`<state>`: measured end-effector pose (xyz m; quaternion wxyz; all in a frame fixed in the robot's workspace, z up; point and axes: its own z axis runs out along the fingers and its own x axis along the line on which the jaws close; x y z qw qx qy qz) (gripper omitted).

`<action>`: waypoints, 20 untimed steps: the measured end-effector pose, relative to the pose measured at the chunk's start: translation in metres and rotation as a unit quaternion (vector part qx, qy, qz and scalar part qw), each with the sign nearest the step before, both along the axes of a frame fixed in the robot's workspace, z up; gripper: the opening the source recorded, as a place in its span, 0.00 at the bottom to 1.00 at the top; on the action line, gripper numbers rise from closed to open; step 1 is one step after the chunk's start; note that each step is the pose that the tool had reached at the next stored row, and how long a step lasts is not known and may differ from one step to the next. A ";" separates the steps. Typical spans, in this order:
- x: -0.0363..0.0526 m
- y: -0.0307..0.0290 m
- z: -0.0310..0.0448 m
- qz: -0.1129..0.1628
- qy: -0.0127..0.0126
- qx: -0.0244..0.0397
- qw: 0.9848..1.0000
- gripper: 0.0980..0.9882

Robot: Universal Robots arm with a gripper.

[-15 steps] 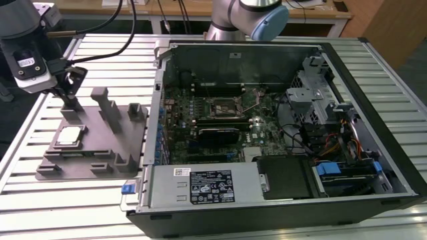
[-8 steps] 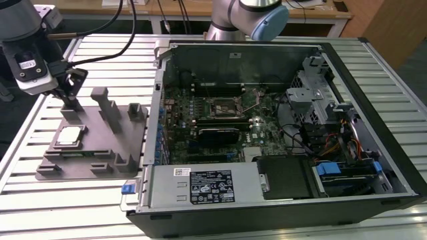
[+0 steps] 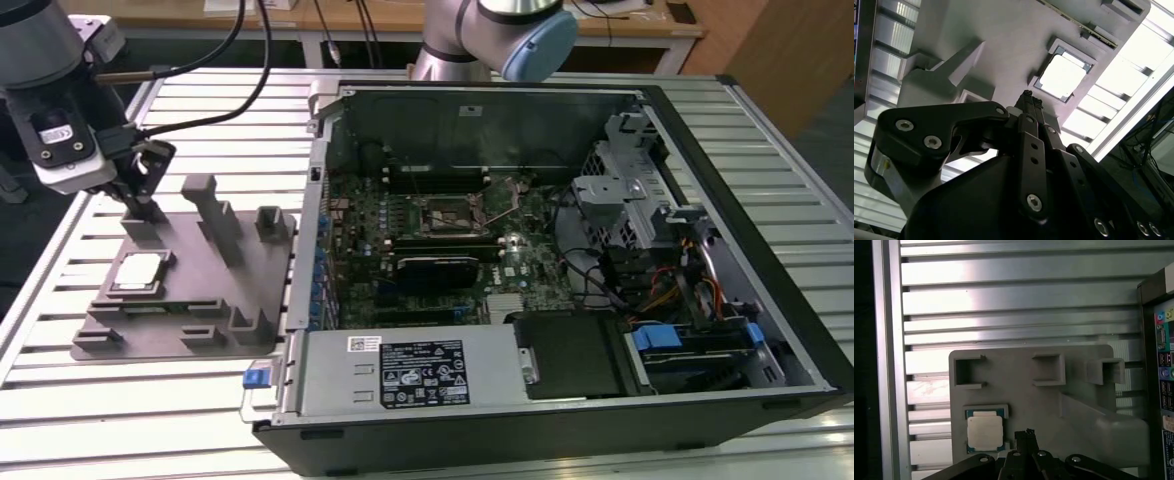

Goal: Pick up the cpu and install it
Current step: 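Pick up the cpu and move it towards the insertion slot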

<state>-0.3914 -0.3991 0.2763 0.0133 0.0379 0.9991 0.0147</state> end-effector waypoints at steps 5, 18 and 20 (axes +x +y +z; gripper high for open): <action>-0.0019 0.0000 -0.0034 0.000 0.000 0.000 1.000 0.01; -0.0063 0.0000 -0.0116 0.000 0.000 0.000 1.000 0.01; -0.0074 0.0000 -0.0130 0.000 0.000 0.000 1.000 0.01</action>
